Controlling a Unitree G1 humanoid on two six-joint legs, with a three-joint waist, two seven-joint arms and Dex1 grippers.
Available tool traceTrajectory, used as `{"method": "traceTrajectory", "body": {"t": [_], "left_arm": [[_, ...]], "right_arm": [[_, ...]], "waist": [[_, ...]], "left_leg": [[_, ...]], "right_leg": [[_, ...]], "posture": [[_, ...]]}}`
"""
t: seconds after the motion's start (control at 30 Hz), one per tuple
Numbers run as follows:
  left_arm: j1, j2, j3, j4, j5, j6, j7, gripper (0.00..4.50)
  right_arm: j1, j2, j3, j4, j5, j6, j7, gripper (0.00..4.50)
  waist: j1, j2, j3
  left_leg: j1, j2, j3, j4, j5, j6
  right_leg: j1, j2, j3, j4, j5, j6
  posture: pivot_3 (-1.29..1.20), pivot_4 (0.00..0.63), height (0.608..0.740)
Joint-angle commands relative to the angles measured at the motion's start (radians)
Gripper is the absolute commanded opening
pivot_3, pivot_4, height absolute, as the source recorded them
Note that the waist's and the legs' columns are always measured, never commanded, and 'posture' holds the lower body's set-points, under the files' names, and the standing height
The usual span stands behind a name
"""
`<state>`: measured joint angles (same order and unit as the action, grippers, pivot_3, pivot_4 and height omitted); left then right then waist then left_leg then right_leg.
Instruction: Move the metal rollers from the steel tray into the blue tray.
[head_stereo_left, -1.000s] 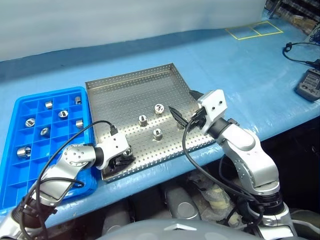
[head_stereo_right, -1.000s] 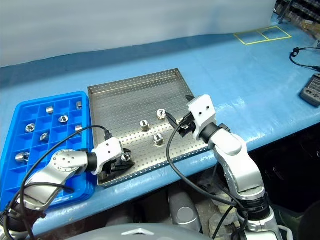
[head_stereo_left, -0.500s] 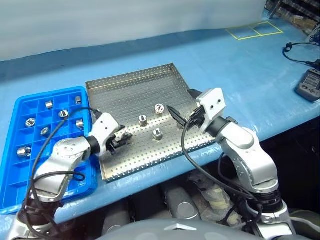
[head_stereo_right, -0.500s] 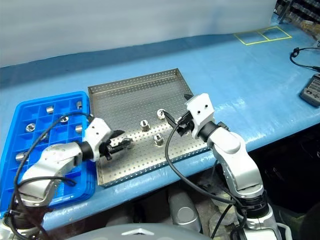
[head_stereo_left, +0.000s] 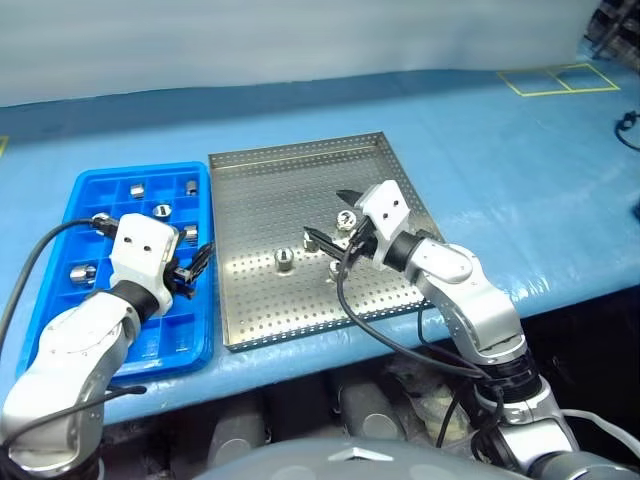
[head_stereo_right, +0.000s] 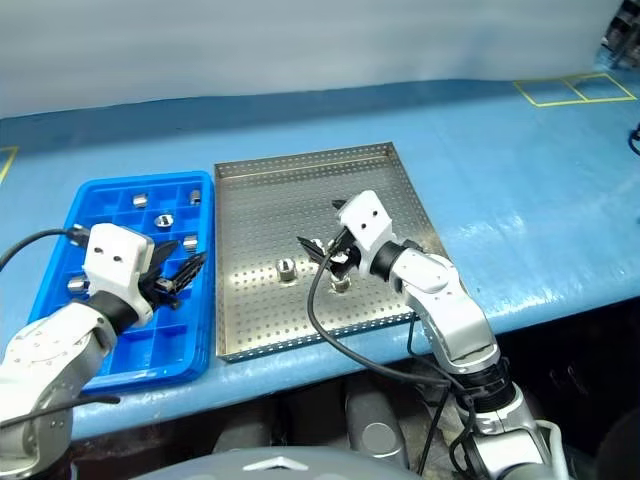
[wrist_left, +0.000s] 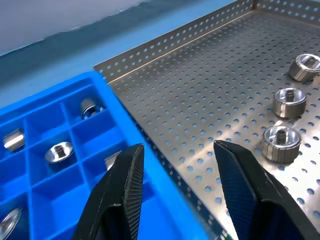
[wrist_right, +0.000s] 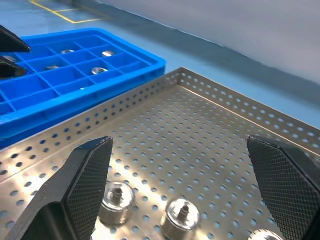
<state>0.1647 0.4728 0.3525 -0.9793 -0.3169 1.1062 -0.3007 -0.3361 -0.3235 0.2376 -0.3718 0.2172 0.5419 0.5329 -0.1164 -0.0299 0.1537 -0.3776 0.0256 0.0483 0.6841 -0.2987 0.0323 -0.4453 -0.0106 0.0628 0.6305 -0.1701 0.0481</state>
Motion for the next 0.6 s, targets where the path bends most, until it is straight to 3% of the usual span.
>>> {"method": "traceTrajectory", "body": {"t": [0.03,0.2,0.33,0.6], "left_arm": [[0.073,-0.008,0.099,-0.068,-0.032,-0.024,0.045,2.35],[0.115,0.006,0.054,-0.068,-0.102,-0.065,0.103,2.35],[0.063,0.013,-0.008,-0.063,-0.112,-0.050,0.098,2.35],[-0.181,0.021,-0.192,0.094,-0.118,-0.088,0.042,2.35]], "right_arm": [[-0.031,0.006,0.007,0.016,0.007,-0.033,0.031,4.50],[-0.062,0.036,0.040,0.075,0.001,-0.059,0.060,4.50],[-0.064,0.050,0.042,0.072,-0.005,-0.069,0.057,4.50],[-0.002,0.014,-0.023,-0.013,-0.018,-0.051,-0.005,4.50]], "waist": [[0.027,0.000,0.000],[0.102,-0.001,0.000],[0.129,-0.001,0.000],[0.106,0.000,-0.001]], "left_leg": [[0.000,0.000,0.000,0.000,0.000,0.000],[0.000,0.000,0.000,0.001,0.000,-0.001],[0.000,0.000,0.001,0.002,0.000,-0.001],[0.000,-0.001,0.002,0.004,0.001,-0.001]], "right_leg": [[0.000,0.000,0.000,0.000,0.000,0.000],[0.001,-0.001,-0.002,0.000,-0.004,-0.007],[0.002,-0.001,-0.003,0.000,-0.004,-0.007],[0.003,0.000,-0.003,0.000,-0.003,-0.008]], "posture": [[0.07,0.150,0.740],[0.12,0.150,0.740],[0.07,0.150,0.740],[-0.09,0.150,0.740]]}}
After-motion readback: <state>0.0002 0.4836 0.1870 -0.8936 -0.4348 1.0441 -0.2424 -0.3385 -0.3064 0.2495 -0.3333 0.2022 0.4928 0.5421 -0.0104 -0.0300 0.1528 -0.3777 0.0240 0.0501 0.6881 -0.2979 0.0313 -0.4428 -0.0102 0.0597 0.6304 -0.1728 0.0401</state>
